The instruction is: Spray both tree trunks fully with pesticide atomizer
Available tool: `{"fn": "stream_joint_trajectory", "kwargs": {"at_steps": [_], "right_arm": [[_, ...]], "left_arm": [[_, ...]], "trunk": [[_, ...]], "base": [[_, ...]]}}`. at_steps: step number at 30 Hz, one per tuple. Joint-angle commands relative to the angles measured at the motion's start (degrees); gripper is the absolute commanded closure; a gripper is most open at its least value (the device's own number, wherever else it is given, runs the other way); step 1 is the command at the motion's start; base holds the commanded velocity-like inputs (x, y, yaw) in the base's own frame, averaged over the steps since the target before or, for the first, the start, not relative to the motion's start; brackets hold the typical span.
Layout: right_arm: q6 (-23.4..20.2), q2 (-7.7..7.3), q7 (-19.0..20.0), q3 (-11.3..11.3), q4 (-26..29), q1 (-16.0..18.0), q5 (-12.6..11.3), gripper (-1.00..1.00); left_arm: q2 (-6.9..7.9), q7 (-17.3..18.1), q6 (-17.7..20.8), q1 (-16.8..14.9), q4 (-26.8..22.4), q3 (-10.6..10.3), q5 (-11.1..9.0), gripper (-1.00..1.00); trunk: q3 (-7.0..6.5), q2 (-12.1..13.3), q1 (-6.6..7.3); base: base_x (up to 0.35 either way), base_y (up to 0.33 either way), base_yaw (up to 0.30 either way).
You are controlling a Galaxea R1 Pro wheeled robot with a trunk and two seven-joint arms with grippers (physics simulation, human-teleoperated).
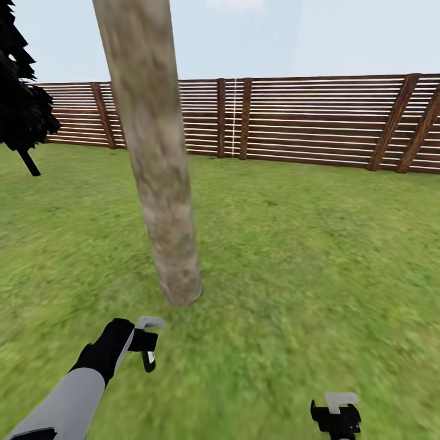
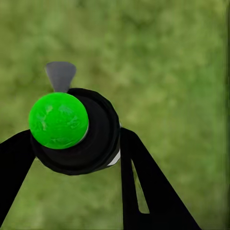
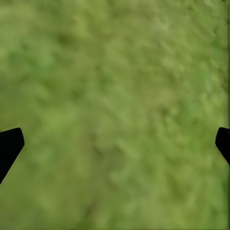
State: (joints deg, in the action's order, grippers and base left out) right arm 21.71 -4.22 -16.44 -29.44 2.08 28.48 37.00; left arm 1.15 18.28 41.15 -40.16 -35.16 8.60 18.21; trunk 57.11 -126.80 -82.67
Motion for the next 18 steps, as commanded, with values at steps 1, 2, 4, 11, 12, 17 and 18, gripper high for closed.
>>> {"fn": "stream_joint_trajectory", "kwargs": {"at_steps": [1, 2, 4, 11, 12, 17, 18], "right_arm": [[0.00, 0.00, 0.00, 0.00, 0.00, 0.00, 0.00, -1.00], [0.00, 0.00, 0.00, 0.00, -0.02, 0.00, 0.00, -1.00], [0.00, 0.00, 0.00, 0.02, -0.04, 0.00, 0.00, -1.00], [0.00, 0.00, 0.00, 0.05, -0.06, 0.00, 0.00, -1.00], [0.00, 0.00, 0.00, 0.05, -0.06, 0.00, 0.00, -1.00], [0.02, 0.00, 0.00, 0.00, 0.12, 0.00, -0.04, -1.00], [0.04, 0.00, 0.00, 0.00, 0.15, 0.00, -0.06, -1.00]], "left_arm": [[-0.01, 0.00, -0.01, 0.00, 0.02, 0.01, -0.01, 1.00], [-0.01, 0.00, -0.01, 0.00, 0.05, 0.01, -0.03, 1.00], [-0.01, 0.00, -0.01, 0.00, 0.09, 0.01, -0.09, 1.00], [-0.18, 0.00, -0.01, 0.00, 0.04, -0.07, -0.11, 1.00], [-0.18, 0.00, -0.01, 0.00, 0.02, -0.07, -0.11, 1.00], [-0.79, 0.38, 0.23, -0.10, -0.08, 0.21, -0.39, 1.00], [-0.94, 0.44, 0.32, -0.27, -0.06, 0.18, -0.38, 1.00]], "trunk": [[0.00, 0.00, 0.00], [0.00, 0.00, 0.00], [0.00, 0.00, 0.00], [0.00, 0.00, 0.00], [0.00, 0.00, 0.00], [0.00, 0.00, 0.00], [0.00, 0.00, 0.00]], "base": [[0.293, -0.177, 0.000], [0.296, -0.173, 0.000], [0.299, -0.169, 0.000], [0.138, -0.265, 0.000], [0.005, -0.322, 0.038], [-0.012, -0.166, 0.160], [-0.003, -0.023, 0.053]]}}
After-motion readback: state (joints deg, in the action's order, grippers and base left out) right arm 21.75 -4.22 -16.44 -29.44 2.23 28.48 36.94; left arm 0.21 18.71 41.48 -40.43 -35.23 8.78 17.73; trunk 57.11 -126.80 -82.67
